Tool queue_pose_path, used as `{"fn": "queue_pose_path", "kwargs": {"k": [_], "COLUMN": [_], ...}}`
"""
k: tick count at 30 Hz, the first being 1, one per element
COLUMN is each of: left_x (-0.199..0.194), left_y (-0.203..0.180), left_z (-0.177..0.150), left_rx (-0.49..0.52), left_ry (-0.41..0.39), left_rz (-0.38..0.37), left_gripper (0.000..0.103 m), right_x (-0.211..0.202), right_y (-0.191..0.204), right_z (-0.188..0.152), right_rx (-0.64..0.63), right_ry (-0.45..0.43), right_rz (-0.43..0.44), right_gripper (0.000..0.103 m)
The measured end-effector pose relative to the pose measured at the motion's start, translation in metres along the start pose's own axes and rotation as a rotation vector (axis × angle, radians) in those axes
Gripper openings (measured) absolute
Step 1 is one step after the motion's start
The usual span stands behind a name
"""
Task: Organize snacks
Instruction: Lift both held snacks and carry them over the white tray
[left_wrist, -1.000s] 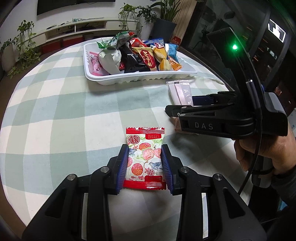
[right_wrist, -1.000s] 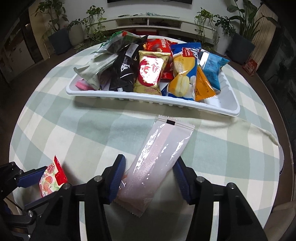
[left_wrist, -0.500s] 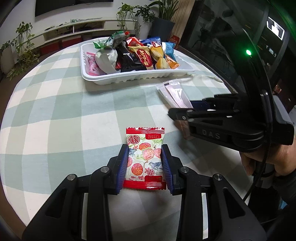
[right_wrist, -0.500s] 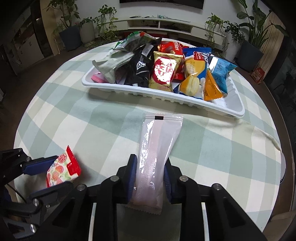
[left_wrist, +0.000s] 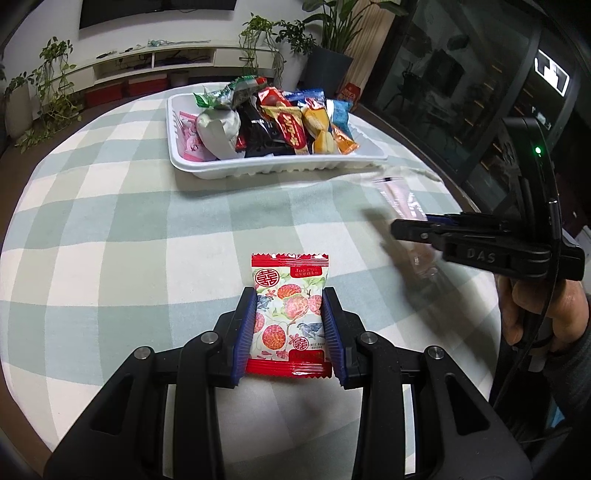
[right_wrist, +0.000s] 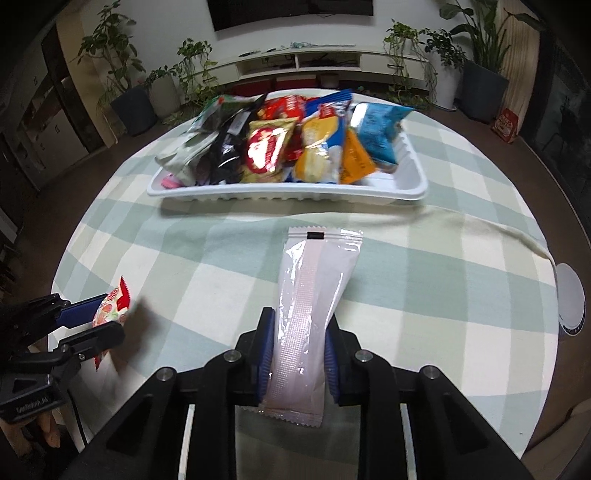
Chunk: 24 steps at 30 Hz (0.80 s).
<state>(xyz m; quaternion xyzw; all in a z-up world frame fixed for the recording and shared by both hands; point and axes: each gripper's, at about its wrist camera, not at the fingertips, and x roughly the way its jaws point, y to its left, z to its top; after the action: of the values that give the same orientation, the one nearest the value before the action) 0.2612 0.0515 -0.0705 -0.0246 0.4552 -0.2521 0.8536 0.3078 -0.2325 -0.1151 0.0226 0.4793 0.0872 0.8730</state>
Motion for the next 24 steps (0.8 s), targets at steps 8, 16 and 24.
{"fn": "queue_pose_path", "kwargs": {"k": [8,16,24], "left_x": [-0.032,-0.058,-0.041], "left_y": [0.012,0.009,0.001], "left_z": [0.037,0.133,0.216], "left_rx": [-0.067,-0.035,-0.011], "left_ry": [-0.101,-0.216,-0.245], "left_rz": [0.008,0.05,0.069], "left_gripper": [0.033,0.033,0.033], "right_x": [-0.032,-0.079,-0.087], "right_y": [-0.058,-0.079,-0.045], "right_z": [0.028,0.102,0.172], "right_rx": [0.086,0.062,-0.038], "right_ry": [-0.09,-0.236,-0.326], "right_rz": [-0.009,-0.021,0.02], "right_gripper": [0.026,0.026,0.026]}}
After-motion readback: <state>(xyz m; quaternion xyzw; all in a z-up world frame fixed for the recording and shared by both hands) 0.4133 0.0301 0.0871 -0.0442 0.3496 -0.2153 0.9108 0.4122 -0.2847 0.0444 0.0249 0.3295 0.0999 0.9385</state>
